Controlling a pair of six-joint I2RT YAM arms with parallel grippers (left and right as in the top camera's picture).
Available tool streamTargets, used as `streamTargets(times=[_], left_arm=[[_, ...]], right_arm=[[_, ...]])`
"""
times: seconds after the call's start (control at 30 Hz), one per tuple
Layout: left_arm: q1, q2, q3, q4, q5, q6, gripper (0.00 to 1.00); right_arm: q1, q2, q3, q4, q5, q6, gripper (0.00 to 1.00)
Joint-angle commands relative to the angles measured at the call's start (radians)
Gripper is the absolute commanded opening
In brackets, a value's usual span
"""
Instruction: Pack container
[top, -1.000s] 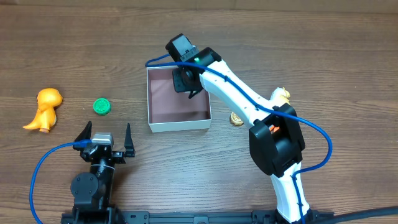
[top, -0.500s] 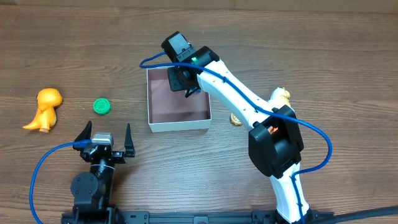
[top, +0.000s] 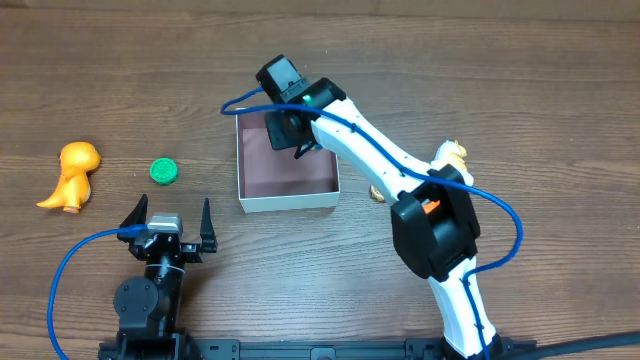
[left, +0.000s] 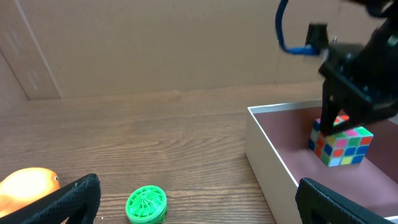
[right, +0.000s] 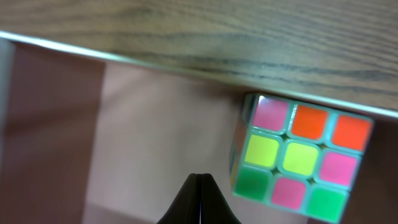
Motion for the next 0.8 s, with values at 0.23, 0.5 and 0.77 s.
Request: streamTargets(times=[0.23, 0.5, 0.77], left_arm=[[0.008, -0.002, -0.003, 0.0, 0.017, 0.015, 1.0], [0.008, -0.002, -0.003, 0.0, 0.017, 0.015, 1.0], [0.008, -0.002, -0.003, 0.0, 0.017, 0.015, 1.0]], right_arm=[[0.001, 0.03, 0.029, -0.009, 0.049, -0.05, 0.04], [0.001, 0.031, 0.024, 0.001, 0.087, -0.05, 0.04], [0.001, 0.031, 0.024, -0.006, 0.139, -0.049, 0.04]])
